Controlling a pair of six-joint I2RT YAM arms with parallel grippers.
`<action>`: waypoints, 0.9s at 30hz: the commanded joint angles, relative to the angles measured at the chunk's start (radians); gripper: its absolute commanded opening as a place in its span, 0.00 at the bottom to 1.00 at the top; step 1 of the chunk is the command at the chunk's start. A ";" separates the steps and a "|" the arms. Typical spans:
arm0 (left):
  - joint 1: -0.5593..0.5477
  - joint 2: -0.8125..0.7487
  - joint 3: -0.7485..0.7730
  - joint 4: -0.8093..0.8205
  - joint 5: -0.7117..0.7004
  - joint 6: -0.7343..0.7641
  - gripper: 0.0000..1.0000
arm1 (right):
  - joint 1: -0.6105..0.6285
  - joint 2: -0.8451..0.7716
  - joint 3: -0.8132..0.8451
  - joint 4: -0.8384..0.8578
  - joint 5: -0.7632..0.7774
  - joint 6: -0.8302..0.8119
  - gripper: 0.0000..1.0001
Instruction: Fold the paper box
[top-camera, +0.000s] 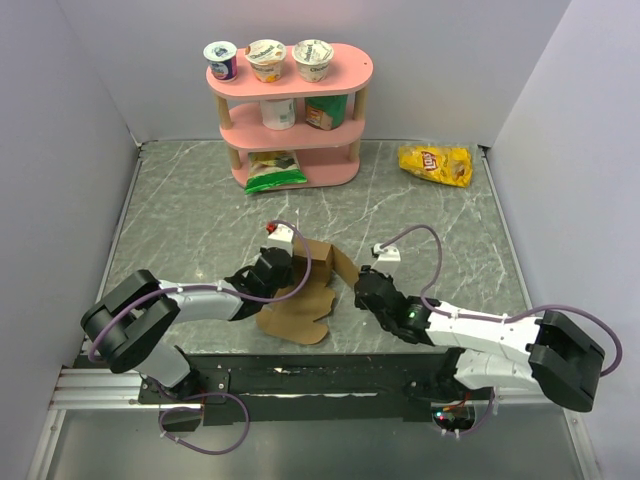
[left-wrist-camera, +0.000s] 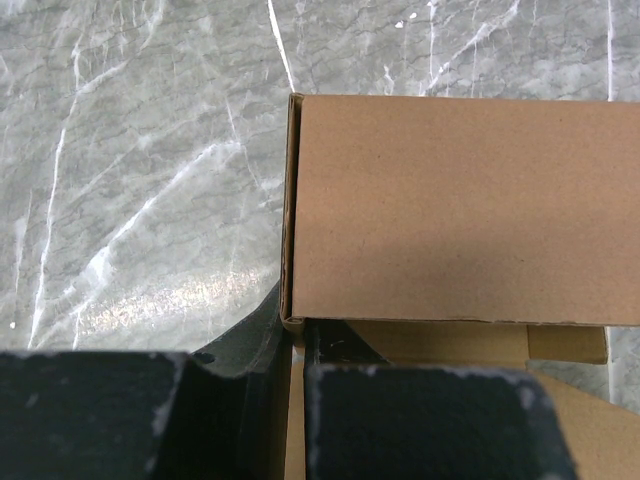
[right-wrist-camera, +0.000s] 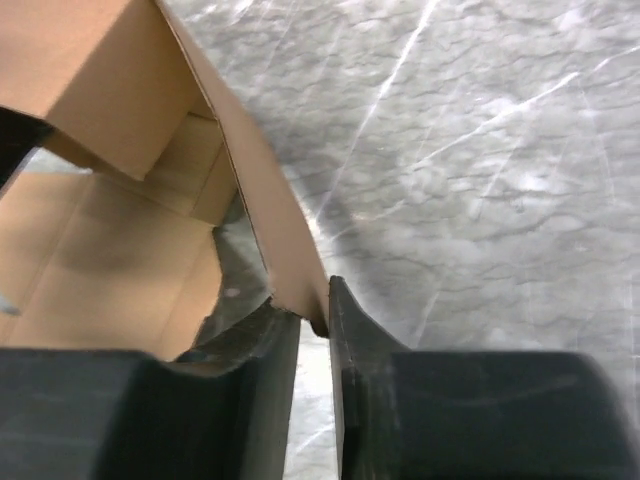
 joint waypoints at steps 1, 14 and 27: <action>-0.012 -0.024 0.011 -0.061 -0.029 0.001 0.01 | -0.002 0.059 0.071 -0.087 0.105 0.053 0.17; -0.057 -0.021 0.017 -0.058 -0.036 -0.008 0.01 | -0.045 0.256 0.267 -0.202 0.206 0.160 0.00; -0.061 -0.013 0.024 -0.069 -0.050 -0.002 0.01 | -0.039 0.408 0.487 -0.391 0.264 0.283 0.01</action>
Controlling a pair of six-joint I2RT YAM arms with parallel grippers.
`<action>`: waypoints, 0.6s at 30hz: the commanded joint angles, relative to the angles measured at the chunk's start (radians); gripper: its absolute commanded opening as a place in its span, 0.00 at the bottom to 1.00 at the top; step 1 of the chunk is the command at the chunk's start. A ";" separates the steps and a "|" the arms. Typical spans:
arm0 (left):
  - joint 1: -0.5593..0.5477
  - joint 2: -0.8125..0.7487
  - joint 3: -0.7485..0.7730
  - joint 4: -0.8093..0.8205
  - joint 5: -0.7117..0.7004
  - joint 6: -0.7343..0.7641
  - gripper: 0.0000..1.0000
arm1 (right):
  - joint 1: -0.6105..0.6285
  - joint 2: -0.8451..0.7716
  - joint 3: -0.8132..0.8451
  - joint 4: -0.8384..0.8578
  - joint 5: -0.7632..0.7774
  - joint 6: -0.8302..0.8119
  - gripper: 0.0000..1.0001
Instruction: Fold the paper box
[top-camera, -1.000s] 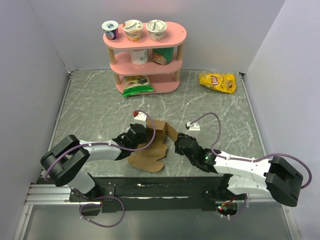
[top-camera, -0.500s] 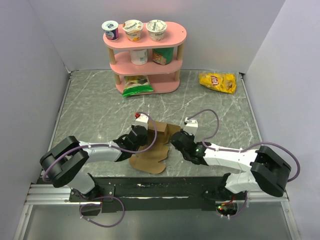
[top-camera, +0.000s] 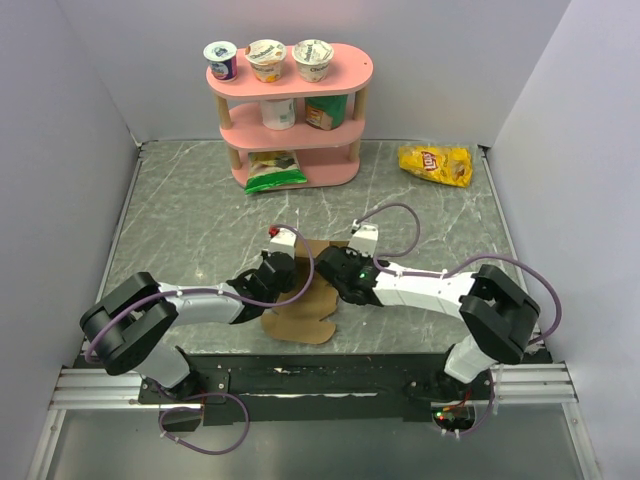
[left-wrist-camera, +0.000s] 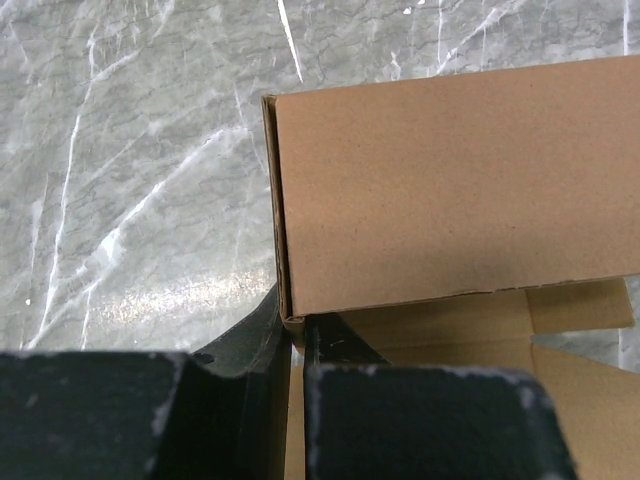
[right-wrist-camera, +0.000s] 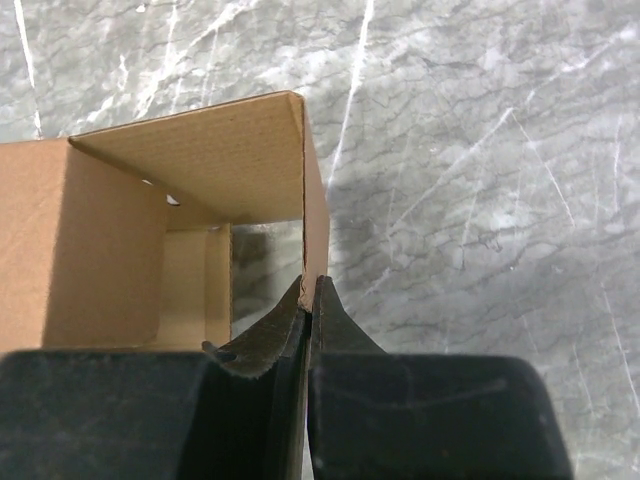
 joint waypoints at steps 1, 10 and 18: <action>-0.012 0.005 0.031 -0.035 0.006 0.011 0.01 | -0.002 -0.052 0.024 -0.019 0.054 0.048 0.05; 0.073 0.015 0.028 -0.052 0.021 0.049 0.01 | 0.019 -0.414 -0.128 0.093 -0.132 -0.283 0.89; 0.088 -0.016 0.002 -0.008 0.081 0.065 0.01 | -0.308 -0.612 -0.145 0.165 -0.498 -0.455 0.90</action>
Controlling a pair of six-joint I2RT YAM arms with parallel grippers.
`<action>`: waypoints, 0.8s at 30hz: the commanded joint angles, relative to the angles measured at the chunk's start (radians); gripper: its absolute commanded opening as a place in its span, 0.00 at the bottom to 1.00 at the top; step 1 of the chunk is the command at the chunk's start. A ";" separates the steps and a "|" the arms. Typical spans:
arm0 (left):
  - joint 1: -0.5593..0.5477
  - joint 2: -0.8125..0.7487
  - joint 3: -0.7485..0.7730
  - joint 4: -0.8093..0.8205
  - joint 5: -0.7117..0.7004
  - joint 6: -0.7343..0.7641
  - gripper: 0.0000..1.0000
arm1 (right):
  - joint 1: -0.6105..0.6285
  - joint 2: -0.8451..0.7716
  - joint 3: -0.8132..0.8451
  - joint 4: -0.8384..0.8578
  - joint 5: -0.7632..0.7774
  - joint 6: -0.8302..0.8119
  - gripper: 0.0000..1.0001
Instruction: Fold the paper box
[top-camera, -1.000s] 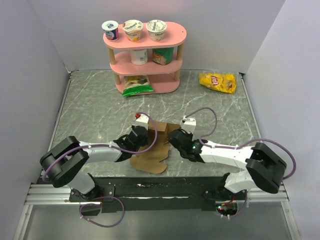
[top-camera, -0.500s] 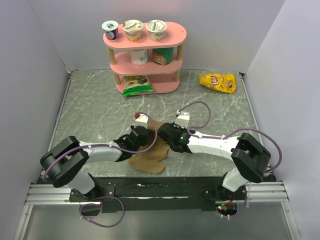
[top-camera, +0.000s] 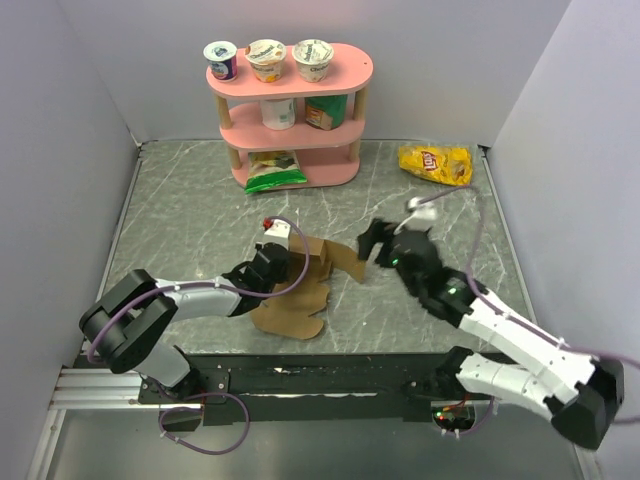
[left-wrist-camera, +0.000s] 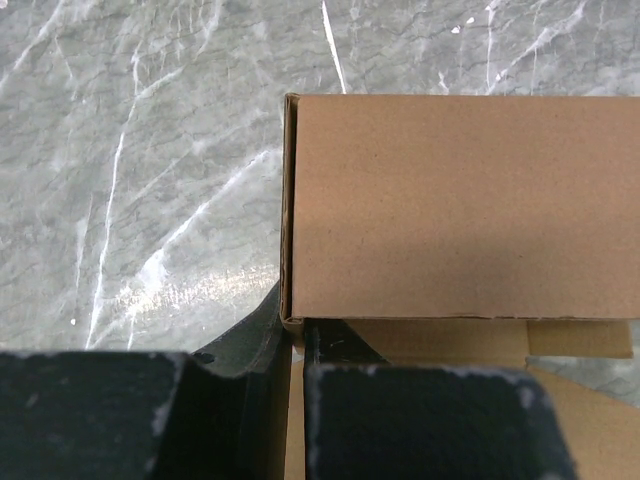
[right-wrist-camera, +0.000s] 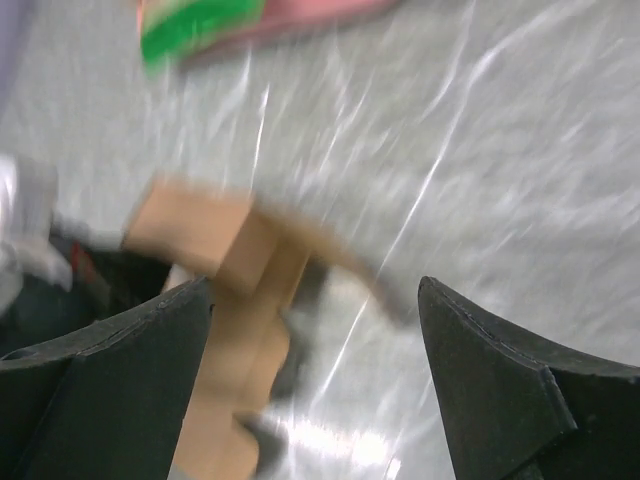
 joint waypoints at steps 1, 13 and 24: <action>0.004 -0.026 -0.022 0.009 0.049 0.026 0.01 | -0.246 0.020 -0.023 0.071 -0.242 -0.108 0.89; 0.004 -0.029 -0.024 0.005 0.052 0.022 0.01 | -0.422 0.518 -0.017 0.251 -0.477 -0.204 0.87; 0.004 0.008 0.001 -0.014 0.041 0.014 0.01 | -0.224 0.480 -0.109 0.358 -0.584 -0.178 0.89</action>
